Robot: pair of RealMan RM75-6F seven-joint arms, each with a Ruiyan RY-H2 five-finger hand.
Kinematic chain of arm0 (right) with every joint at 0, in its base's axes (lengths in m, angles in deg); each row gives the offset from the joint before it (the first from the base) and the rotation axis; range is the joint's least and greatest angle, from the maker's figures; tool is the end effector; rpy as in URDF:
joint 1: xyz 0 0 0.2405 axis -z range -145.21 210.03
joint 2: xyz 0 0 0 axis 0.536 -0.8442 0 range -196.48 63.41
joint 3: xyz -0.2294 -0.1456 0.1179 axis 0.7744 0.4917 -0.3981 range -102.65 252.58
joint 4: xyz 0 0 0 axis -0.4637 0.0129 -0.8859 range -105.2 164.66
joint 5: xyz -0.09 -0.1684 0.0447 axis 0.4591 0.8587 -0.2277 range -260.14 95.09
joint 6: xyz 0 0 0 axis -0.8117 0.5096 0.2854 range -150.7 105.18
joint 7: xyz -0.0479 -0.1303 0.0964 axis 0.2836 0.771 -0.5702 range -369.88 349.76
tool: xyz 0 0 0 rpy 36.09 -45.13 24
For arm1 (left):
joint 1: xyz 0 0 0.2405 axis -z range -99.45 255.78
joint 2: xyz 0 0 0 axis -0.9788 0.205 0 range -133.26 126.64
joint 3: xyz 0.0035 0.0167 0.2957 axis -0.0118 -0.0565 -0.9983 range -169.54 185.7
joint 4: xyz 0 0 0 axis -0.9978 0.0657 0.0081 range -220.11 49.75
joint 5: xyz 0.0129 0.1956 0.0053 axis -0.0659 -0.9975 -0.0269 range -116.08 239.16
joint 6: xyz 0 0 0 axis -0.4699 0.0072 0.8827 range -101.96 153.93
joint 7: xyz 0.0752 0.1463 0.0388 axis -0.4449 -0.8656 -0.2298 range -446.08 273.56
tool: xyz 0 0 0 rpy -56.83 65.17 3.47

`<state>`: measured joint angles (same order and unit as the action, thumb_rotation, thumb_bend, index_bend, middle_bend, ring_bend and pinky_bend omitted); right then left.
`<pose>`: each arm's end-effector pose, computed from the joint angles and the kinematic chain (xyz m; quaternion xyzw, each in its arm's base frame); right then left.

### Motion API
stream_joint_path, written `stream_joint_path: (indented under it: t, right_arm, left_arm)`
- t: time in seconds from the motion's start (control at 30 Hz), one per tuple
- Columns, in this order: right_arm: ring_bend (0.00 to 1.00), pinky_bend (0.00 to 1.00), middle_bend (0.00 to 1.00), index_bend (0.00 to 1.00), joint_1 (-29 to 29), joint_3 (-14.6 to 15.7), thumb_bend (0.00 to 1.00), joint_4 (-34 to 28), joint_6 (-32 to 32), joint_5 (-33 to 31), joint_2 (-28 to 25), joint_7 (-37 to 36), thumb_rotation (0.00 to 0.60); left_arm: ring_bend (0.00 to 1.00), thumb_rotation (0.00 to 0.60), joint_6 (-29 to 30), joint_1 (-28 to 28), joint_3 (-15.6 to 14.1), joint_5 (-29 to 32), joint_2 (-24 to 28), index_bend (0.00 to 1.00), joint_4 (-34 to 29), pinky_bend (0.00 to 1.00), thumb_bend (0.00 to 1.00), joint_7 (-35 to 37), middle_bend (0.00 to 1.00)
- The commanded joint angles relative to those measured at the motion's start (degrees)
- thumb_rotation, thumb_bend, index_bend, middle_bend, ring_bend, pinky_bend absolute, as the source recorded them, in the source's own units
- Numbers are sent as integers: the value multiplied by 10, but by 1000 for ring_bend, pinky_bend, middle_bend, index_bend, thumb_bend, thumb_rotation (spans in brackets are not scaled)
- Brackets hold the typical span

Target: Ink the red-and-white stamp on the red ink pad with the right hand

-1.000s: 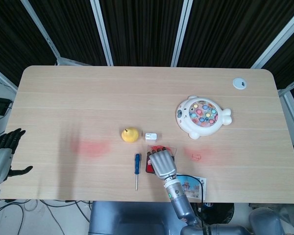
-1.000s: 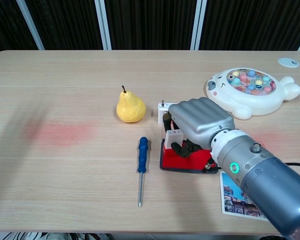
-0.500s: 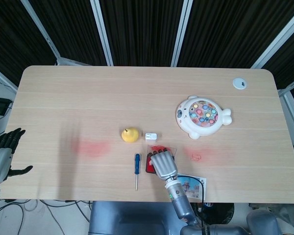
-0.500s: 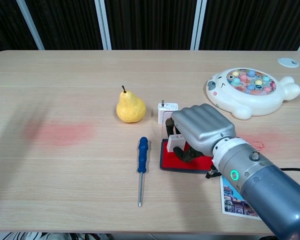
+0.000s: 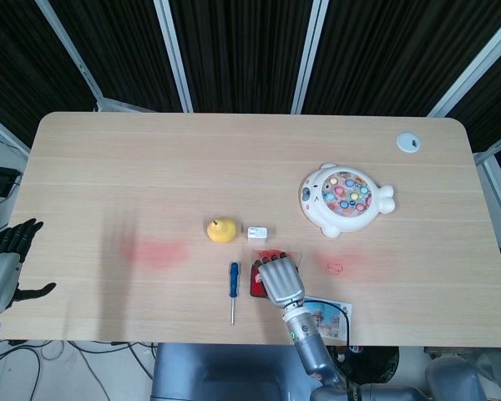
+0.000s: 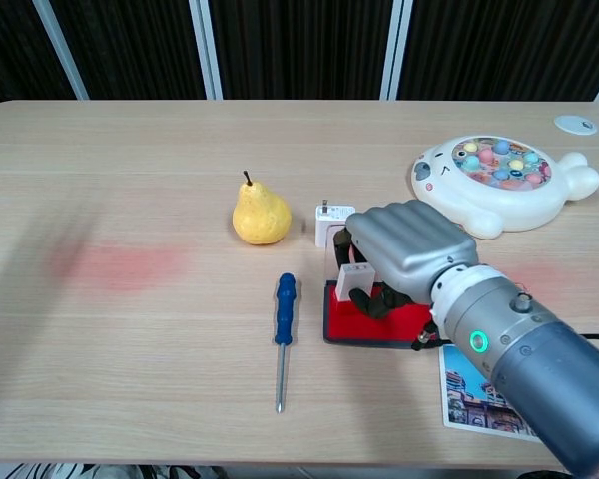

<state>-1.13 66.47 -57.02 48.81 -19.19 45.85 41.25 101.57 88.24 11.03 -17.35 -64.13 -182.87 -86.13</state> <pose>-0.1260 -0.2970 -0.1096 0.7402 -0.3346 0.3457 0.4698 -0.3351 0.2350 0.1823 -0.6001 -0.4472 -0.3586 0.5579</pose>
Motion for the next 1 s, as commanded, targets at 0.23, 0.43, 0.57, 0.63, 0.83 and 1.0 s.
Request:
stream_joint_path:
  t: [0.23,0.43,0.57,0.63,0.83,1.0]
  right_arm:
    - [492,462,631,772,27,12,638,-69,32,29,-80,-25,600]
    - [492,462,629,772,52,27,638,-86,43,37,-143,-54,600]
    - [492,462,627,772,65,29,638,-75,39,29,-179,-78,600]
    - [492,462,625,771,71,26,638,-56,30,17,-188,-101,600]
    - [476,462,613,772,74,24,632,-11,18,13,-180,-128,600]
    - [466,462,597,772,76,24,608,20,6,3,-163,-145,600]
  left_arm:
    - [0,600,3,-2,-1,-1,-1,0,0,0,0,-3,0]
    - [0,600,4,-2,-2,-2,-2,0,0,0,0,-7,0]
    - [0,600,5,-3,-2,-1,-4,0,-1,0,0,-11,0]
    - [0,600,6,-4,-3,-1,-4,0,-3,0,0,-12,0]
    - [0,600,10,-5,-2,-3,-7,0,-3,0,0,-14,0]
    - [0,600,11,-6,-2,-2,-7,0,-2,0,0,-13,0]
